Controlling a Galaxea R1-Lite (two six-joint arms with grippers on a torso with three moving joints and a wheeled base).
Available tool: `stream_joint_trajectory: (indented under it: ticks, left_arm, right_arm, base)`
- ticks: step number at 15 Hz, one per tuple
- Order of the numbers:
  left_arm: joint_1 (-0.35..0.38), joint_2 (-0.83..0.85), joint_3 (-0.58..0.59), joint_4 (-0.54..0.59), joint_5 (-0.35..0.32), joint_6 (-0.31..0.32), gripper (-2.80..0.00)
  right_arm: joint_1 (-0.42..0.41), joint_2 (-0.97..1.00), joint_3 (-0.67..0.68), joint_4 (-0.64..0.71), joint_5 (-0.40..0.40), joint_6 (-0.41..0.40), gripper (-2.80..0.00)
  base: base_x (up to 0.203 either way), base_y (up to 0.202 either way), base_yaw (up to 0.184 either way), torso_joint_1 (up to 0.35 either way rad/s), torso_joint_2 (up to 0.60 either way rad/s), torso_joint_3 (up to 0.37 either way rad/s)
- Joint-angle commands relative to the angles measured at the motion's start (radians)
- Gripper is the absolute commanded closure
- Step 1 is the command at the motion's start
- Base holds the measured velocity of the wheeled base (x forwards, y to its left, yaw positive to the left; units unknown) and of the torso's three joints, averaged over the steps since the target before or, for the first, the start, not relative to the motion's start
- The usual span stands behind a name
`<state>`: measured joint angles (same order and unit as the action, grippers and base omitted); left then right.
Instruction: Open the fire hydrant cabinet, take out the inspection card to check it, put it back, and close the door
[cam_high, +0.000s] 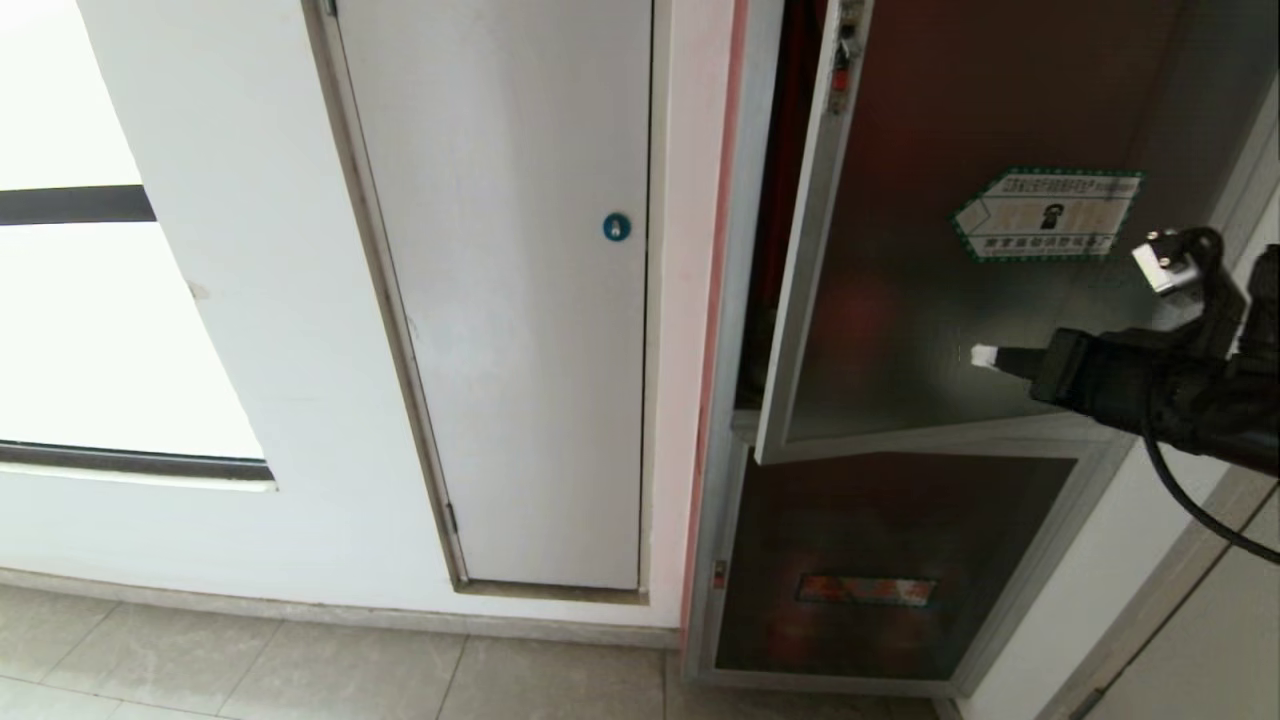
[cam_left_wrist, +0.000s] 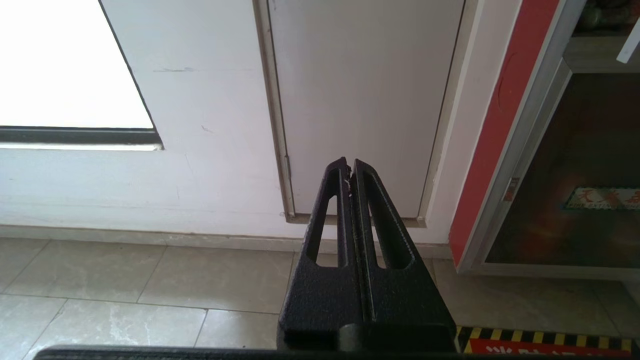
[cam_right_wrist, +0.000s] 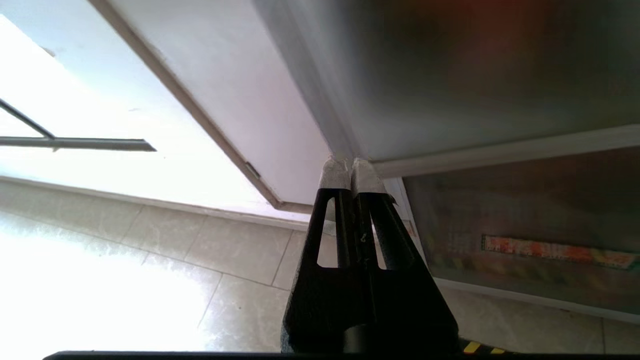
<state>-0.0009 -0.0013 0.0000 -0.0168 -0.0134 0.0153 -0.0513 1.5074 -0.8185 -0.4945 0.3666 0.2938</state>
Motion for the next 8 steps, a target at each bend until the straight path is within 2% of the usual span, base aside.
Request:
stream_joint_trajectory:
  ticks: [1, 3, 6, 8]
  left_arm:
    - [0.001, 0.000, 0.006, 0.000, 0.000, 0.000, 0.00]
    - [0.000, 0.000, 0.006, -0.001, 0.000, 0.000, 0.00]
    - [0.001, 0.001, 0.006, 0.000, 0.000, 0.000, 0.00]
    - [-0.001, 0.000, 0.006, 0.000, 0.000, 0.000, 0.00]
  right_arm:
    - [0.001, -0.202, 0.102, -0.001, 0.017, -0.009, 0.00]
    - [0.015, -0.336, 0.175, 0.028, 0.060, -0.020, 0.00]
    - [0.112, -0.527, 0.236, 0.182, 0.088, -0.066, 0.00]
    - [0.149, -0.663, 0.274, 0.274, 0.090, -0.096, 0.00]
  base:
    - [0.000, 0.000, 0.000, 0.000, 0.00, 0.000]
    - [0.000, 0.000, 0.000, 0.000, 0.00, 0.000]
    - [0.000, 0.000, 0.000, 0.000, 0.00, 0.000]
    - [0.000, 0.000, 0.000, 0.000, 0.00, 0.000]
